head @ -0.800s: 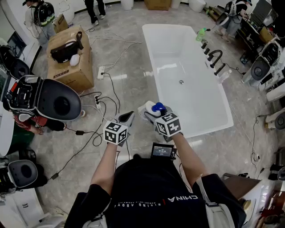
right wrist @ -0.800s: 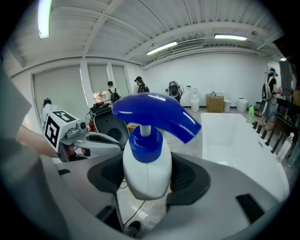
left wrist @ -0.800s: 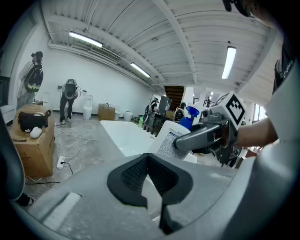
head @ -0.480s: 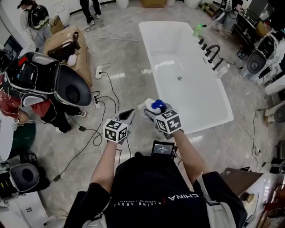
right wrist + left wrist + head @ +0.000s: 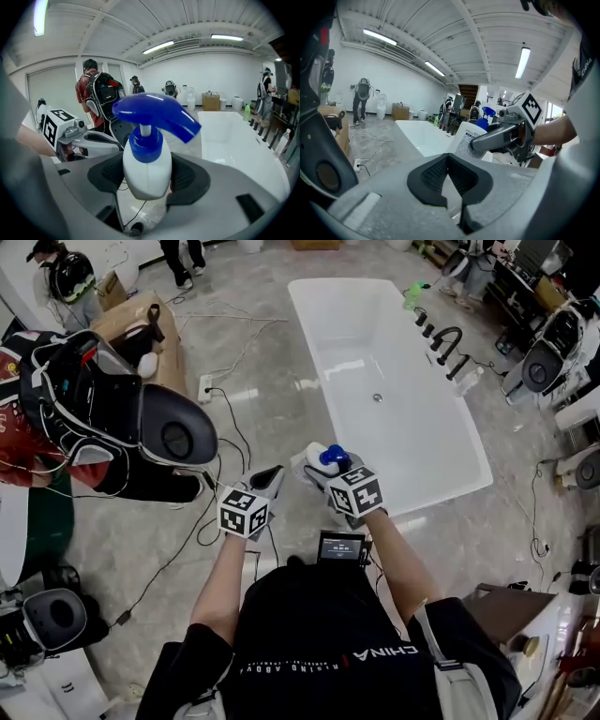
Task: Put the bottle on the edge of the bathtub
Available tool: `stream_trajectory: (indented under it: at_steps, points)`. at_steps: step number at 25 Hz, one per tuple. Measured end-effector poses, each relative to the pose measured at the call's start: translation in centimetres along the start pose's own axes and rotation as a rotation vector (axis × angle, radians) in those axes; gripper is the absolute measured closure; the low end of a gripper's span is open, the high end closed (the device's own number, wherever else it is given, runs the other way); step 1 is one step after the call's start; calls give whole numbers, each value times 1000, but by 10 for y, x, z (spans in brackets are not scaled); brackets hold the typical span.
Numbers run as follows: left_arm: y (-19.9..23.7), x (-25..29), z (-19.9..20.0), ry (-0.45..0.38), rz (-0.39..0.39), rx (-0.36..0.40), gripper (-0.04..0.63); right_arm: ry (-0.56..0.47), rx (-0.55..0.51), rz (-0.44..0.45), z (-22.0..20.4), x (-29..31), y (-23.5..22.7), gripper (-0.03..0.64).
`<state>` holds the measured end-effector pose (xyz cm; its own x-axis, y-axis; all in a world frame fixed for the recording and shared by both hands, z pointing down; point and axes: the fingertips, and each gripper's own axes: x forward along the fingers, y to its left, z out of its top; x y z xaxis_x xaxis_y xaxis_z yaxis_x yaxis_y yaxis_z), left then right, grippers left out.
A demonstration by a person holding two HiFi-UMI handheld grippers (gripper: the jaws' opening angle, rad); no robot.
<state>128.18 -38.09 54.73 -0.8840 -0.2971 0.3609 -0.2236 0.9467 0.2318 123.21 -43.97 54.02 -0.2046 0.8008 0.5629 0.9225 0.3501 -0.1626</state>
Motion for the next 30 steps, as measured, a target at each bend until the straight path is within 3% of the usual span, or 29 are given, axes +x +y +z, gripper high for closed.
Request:
stream_trajectory:
  at_steps: [11, 30]
  points:
    - [39, 35, 16, -3, -18, -22, 586, 13, 20, 0, 23, 36, -32, 344]
    - [203, 198, 120, 26, 66, -69, 586, 32, 5, 60, 158, 183, -208, 344]
